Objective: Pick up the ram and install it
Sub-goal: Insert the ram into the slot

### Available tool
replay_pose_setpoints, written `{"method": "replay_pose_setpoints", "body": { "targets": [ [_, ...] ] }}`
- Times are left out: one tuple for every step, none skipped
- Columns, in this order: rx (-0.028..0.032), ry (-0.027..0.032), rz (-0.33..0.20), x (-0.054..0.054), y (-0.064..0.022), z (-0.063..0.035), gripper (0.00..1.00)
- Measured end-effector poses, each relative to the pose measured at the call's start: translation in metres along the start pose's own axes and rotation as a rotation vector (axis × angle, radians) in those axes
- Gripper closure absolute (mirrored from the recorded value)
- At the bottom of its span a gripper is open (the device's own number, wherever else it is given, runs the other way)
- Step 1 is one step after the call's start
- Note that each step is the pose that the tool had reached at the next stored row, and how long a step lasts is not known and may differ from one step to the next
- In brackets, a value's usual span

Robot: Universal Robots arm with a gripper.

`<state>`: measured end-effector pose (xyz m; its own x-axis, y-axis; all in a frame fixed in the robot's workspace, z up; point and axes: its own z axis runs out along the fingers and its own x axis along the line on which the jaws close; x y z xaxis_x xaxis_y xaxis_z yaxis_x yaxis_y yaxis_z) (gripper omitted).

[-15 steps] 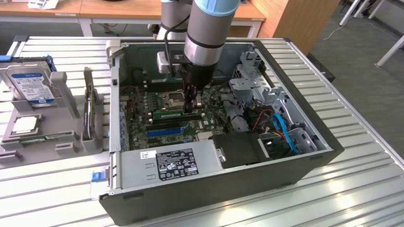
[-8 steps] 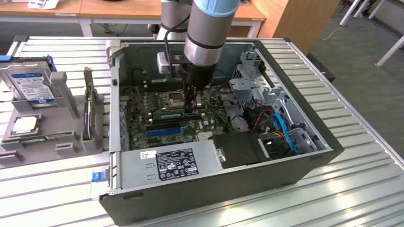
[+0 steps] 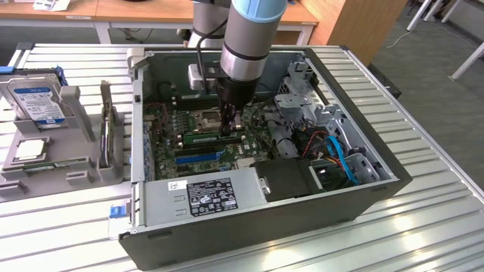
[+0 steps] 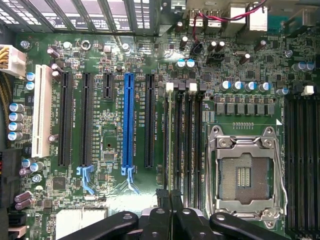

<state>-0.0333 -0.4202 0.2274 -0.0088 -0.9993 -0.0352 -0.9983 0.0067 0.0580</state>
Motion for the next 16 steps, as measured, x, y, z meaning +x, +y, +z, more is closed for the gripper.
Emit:
{"method": "replay_pose_setpoints", "body": {
  "targets": [
    [0.0000, 0.0001, 0.000, 0.0000, 0.0000, 0.0002, 0.89],
    [0.0000, 0.0000, 0.000, 0.0000, 0.0000, 0.0004, 0.89],
    [0.0000, 0.0000, 0.000, 0.0000, 0.0000, 0.0006, 0.89],
    [0.0000, 0.0001, 0.000, 0.0000, 0.0000, 0.0008, 0.89],
    [0.0000, 0.0001, 0.000, 0.0000, 0.0000, 0.0010, 0.89],
    [0.0000, 0.0001, 0.000, 0.0000, -0.0001, 0.0013, 0.89],
    [0.0000, 0.0000, 0.000, 0.0001, -0.0001, 0.0015, 0.89],
    [0.0000, 0.0001, 0.000, 0.0001, -0.0001, 0.0017, 0.89],
    [0.0000, 0.0001, 0.000, 0.0001, -0.0001, 0.0019, 0.89],
    [-0.0001, 0.0002, 0.000, 0.0001, -0.0001, 0.0020, 0.89],
    [0.0000, 0.0001, 0.000, 0.0001, -0.0001, 0.0022, 0.89],
    [0.0000, 0.0001, 0.000, 0.0001, -0.0001, 0.0023, 0.89],
    [0.0000, 0.0000, 0.000, 0.0001, -0.0001, 0.0023, 0.89],
    [0.0000, 0.0001, 0.000, 0.0001, -0.0001, 0.0023, 0.89],
    [0.0000, 0.0000, 0.000, 0.0001, -0.0001, 0.0023, 0.89],
    [0.0000, 0.0000, 0.000, 0.0001, -0.0001, 0.0023, 0.89]
  ]
}}
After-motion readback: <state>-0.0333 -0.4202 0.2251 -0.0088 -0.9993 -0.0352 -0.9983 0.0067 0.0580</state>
